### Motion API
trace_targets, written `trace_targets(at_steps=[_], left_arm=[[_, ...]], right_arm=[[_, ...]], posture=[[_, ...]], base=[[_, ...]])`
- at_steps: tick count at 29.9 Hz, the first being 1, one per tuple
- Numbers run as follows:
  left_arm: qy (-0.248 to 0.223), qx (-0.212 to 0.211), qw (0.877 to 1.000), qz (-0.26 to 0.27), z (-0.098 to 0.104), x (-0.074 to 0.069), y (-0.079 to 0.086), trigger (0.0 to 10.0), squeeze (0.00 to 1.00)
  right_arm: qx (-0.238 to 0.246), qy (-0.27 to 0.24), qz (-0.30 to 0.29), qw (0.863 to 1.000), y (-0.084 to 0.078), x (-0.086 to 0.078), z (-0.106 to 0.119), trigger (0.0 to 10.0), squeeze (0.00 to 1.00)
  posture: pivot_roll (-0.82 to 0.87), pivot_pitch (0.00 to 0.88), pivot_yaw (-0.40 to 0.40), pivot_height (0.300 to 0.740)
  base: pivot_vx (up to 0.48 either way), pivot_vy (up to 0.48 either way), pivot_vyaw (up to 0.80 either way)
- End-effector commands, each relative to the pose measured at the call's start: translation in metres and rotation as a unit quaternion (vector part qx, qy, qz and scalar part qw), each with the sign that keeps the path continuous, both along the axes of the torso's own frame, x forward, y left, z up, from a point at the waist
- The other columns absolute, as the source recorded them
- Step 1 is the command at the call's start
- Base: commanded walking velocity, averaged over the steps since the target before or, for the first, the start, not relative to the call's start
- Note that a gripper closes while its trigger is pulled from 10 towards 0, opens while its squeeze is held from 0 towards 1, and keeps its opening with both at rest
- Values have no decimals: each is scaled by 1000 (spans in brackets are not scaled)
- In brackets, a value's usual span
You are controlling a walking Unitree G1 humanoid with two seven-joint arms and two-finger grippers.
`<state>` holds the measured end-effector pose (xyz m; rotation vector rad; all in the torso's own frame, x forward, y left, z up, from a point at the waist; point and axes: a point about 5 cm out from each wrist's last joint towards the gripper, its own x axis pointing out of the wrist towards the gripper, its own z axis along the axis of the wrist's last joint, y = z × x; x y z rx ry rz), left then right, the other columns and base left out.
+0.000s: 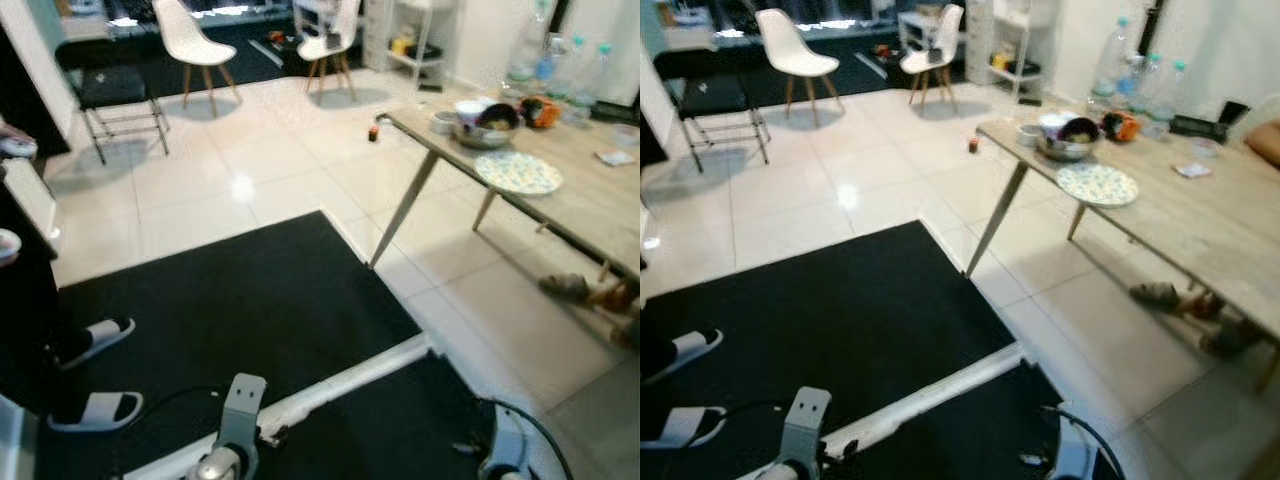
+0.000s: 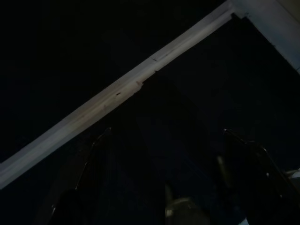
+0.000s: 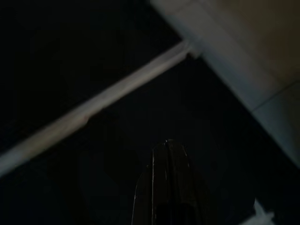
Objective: Restocking fridge
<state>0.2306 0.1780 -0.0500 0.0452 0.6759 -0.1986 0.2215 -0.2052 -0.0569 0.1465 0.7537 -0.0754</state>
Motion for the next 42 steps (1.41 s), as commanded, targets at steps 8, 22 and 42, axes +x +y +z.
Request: trace_targets(at_steps=[8,22,42], left_arm=[[13,2,1000,2,-3,-5,2,10000,0],[10,5,1000,1,-2,-2,4,10000,0],[10,10,1000,-9,-1,-1,6,10000,0]], right_arm=[[8,23,-5,1000,4,-12,-8,10000,0],[11,21,-9,1000,7,-11,-8,10000,0],[18,25,-31,999,6,-18,-12,10000,0]], posture=[[-2,56,16,740],[2,52,23,740],[7,50,43,740]], base=[[344,0,-800],[337,0,-800],[334,0,-800]])
